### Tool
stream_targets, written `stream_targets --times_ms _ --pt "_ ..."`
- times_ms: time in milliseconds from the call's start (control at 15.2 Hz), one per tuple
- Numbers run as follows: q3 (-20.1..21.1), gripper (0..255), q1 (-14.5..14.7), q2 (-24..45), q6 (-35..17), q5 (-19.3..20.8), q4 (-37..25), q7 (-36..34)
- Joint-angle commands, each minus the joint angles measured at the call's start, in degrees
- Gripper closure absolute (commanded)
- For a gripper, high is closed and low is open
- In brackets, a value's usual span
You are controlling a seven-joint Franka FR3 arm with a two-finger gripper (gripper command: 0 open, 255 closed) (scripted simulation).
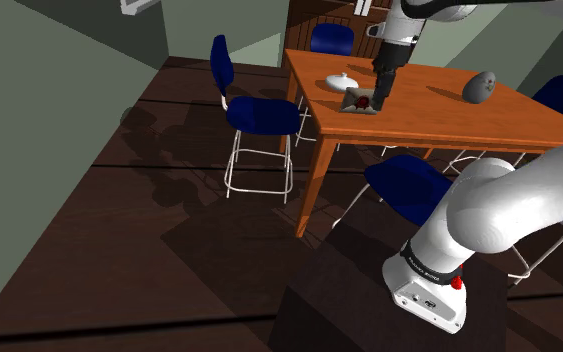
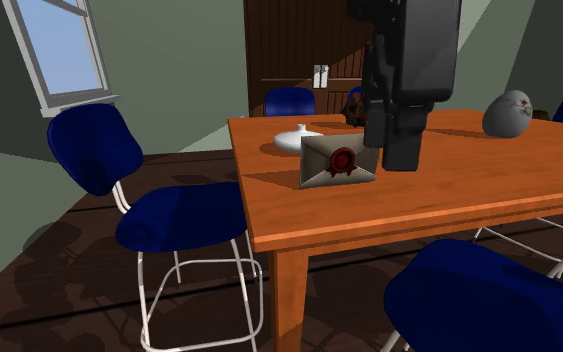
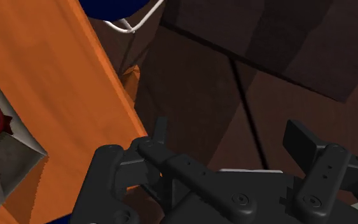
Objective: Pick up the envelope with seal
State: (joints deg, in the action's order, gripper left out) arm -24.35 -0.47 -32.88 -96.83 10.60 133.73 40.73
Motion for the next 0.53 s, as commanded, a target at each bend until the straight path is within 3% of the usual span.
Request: stream_targets --times_ms 0,462 --pt "-2.87 0 0.35 2.49 -1.42 1.13 -1.77 5.27" --pt "-12.90 0 3.44 15.86 -6.48 -0.49 -11.95 23.54"
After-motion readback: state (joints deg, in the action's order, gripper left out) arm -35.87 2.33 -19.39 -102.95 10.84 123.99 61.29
